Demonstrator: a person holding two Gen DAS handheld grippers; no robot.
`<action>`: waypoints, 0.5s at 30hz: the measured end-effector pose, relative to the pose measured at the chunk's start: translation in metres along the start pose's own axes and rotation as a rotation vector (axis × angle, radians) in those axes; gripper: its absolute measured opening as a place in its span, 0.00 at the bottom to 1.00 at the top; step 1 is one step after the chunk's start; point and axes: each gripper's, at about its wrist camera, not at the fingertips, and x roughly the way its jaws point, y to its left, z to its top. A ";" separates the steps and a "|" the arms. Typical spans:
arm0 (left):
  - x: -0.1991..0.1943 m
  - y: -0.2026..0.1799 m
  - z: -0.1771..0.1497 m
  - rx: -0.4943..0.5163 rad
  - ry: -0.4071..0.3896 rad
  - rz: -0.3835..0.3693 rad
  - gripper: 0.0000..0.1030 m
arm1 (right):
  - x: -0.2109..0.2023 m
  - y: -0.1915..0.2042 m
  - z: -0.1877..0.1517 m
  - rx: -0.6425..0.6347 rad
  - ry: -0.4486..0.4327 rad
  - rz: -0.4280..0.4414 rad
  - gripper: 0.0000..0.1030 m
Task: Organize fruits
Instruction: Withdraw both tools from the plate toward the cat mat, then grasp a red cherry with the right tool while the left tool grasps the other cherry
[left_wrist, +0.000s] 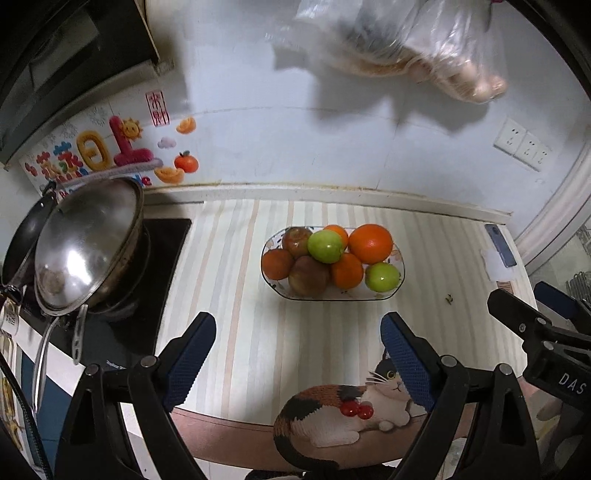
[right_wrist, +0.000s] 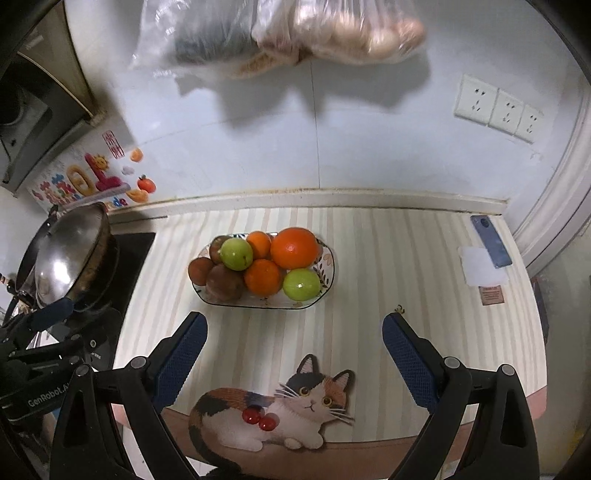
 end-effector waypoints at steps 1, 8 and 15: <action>-0.003 -0.001 -0.001 0.001 -0.005 -0.001 0.89 | -0.006 0.001 -0.001 0.000 -0.010 0.000 0.95; -0.015 -0.006 -0.010 0.001 -0.007 -0.021 0.89 | -0.022 0.000 -0.007 0.026 -0.028 0.034 0.95; 0.024 -0.005 -0.017 -0.030 0.085 -0.020 0.96 | 0.020 -0.024 -0.020 0.108 0.090 0.080 0.95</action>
